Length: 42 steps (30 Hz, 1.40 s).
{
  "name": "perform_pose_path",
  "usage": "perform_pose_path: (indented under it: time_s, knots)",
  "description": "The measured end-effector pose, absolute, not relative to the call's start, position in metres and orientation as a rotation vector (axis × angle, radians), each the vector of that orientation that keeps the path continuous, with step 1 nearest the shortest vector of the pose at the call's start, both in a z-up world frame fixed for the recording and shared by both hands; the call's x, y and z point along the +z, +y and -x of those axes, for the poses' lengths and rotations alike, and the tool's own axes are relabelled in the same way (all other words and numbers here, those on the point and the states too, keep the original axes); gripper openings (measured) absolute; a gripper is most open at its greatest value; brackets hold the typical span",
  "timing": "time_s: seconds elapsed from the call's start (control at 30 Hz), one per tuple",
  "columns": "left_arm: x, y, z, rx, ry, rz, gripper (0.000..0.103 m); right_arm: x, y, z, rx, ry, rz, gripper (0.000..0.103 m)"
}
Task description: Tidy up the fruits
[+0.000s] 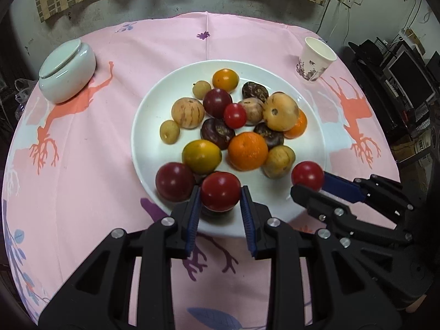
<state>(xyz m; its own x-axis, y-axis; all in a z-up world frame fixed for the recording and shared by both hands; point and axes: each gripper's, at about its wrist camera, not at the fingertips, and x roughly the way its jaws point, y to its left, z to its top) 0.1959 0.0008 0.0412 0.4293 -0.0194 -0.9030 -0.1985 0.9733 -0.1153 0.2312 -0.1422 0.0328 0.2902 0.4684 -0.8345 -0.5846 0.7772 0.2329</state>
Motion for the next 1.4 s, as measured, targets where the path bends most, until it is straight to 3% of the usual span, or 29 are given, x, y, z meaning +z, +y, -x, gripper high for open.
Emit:
perform_pose_path:
  time_s: [0.2, 0.33, 0.47, 0.53, 0.63, 0.73, 0.83, 1.0, 1.4]
  knots:
    - [0.03, 0.003, -0.21, 0.147, 1.16, 0.198, 0.031, 0.021, -0.133, -0.243, 0.66, 1.083, 0.127, 0.031]
    - [0.031, 0.006, -0.209, 0.176, 1.143, 0.195, 0.055, 0.019, -0.138, -0.244, 0.64, 1.093, 0.106, 0.031]
    - [0.034, 0.006, -0.206, 0.184, 1.145, 0.193, 0.06, 0.021, -0.146, -0.241, 0.626, 1.09, 0.099, 0.031]
    - [0.037, 0.006, -0.201, 0.202, 1.147, 0.183, 0.073, 0.025, -0.15, -0.236, 0.628, 1.084, 0.093, 0.031]
    - [0.043, 0.005, -0.187, 0.216, 1.137, 0.163, 0.08, 0.028, -0.157, -0.226, 0.628, 1.089, 0.103, 0.032]
    - [0.045, 0.006, -0.172, 0.233, 1.145, 0.177, 0.082, 0.027, -0.168, -0.211, 0.621, 1.103, 0.109, 0.035]
    - [0.045, 0.006, -0.154, 0.243, 1.156, 0.185, 0.086, 0.028, -0.177, -0.192, 0.614, 1.107, 0.111, 0.059]
    - [0.046, 0.007, -0.128, 0.269, 1.18, 0.219, 0.094, 0.032, -0.185, -0.164, 0.627, 1.116, 0.125, 0.059]
    - [0.056, 0.001, -0.092, 0.253, 1.182, 0.259, 0.101, 0.054, -0.188, -0.131, 0.651, 1.077, 0.142, 0.06]
